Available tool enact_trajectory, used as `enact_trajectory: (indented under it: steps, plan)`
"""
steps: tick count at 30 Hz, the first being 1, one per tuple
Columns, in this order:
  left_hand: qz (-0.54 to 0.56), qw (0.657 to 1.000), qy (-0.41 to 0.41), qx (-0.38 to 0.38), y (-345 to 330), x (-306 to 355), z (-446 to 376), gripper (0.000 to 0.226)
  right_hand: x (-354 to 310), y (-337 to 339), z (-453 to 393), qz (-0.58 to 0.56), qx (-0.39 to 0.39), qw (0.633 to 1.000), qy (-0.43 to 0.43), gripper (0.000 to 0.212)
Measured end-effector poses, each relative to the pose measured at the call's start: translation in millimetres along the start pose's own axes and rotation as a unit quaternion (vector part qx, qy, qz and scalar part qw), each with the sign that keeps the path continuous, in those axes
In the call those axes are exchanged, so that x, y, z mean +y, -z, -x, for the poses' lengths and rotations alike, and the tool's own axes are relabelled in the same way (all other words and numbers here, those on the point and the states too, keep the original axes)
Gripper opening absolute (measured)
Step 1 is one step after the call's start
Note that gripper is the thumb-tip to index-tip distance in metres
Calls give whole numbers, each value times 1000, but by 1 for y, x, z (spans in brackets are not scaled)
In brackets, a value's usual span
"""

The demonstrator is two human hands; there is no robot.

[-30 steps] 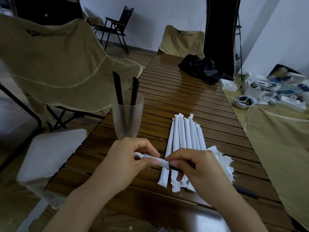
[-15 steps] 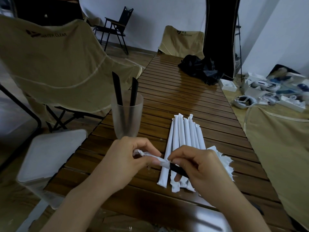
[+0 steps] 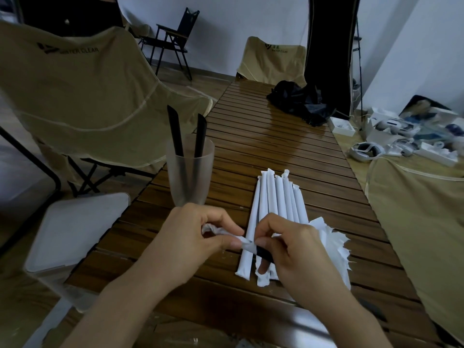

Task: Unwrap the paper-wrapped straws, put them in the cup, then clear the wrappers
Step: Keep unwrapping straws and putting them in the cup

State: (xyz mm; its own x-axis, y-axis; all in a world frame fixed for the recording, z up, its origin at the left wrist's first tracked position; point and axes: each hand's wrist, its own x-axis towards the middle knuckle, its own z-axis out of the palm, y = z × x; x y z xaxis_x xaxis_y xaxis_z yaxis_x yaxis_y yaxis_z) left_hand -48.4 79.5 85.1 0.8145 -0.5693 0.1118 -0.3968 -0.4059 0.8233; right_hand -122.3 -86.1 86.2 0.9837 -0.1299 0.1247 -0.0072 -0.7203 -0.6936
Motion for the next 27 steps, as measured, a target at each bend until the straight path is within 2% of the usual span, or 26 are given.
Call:
enact_trajectory:
  steps: [5,7,11,16,18,21,23,24,27]
  plan:
    - [62,997,-19,39,-2,0,-2,15,2,-11,-1,28,52,998,-4,35]
    - [61,997,-24,39,-3,1,-2,12,2,-13,-1,24,51,998,-25,35]
    - [34,998,-38,45,-5,0,-2,21,4,-12,-2,9,65,997,-49,37]
    - [-14,998,-11,58,-3,1,-1,17,-2,-5,-3,-67,22,997,-28,16]
    - [-25,999,1,45,-2,1,0,16,-2,-5,-4,-46,24,999,-17,13]
    - [-9,1000,19,13,-3,-1,-1,17,0,-6,-6,21,43,999,4,19]
    - [1,1000,25,-10,-4,-3,0,31,2,-6,-6,91,73,991,62,19]
    - [4,999,29,-21,-4,-3,0,32,2,-7,-5,119,83,985,95,17]
    - [9,999,31,-31,-4,-5,0,15,4,-11,-3,148,97,977,119,13]
